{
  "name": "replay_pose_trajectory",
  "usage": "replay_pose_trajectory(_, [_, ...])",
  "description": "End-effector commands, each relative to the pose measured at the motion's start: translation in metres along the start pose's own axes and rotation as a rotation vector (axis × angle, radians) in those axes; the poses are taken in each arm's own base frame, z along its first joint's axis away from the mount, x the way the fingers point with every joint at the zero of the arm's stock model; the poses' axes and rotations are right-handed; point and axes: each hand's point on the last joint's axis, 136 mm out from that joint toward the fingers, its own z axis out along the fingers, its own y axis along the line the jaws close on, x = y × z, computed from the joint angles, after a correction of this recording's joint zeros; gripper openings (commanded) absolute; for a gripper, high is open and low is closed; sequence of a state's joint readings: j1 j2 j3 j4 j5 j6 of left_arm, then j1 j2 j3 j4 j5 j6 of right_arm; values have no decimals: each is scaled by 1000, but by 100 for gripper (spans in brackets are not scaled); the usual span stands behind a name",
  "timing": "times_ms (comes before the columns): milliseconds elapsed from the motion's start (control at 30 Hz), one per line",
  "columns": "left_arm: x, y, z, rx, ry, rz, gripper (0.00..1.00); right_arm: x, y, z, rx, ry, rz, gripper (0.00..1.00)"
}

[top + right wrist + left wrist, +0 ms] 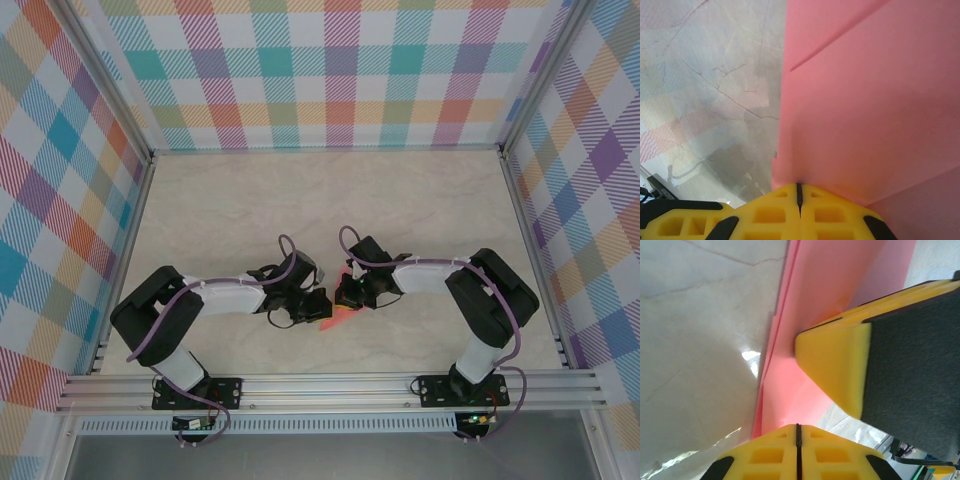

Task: Fold a paper plane with a square sheet of paper (pick it up from the middle)
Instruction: Fourth fold the wing at the center of the table.

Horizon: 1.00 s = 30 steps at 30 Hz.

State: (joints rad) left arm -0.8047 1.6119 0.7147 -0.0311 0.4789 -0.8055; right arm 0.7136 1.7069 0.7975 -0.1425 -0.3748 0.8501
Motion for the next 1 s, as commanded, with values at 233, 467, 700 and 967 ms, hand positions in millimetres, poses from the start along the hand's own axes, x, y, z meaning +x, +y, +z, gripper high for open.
replay_pose_trajectory(233, [26,21,9,-61,97,-60,8,19,-51,14,178,50,80,5])
replay_pose_trajectory(467, [28,30,12,-94,101,-76,9,20,-52,15,180,54,81,5])
replay_pose_trajectory(700, [26,18,5,-61,87,-74,9,21,-52,15,181,55,80,5])
replay_pose_trajectory(967, [26,8,-6,-23,66,-79,10,22,-53,15,183,56,79,5])
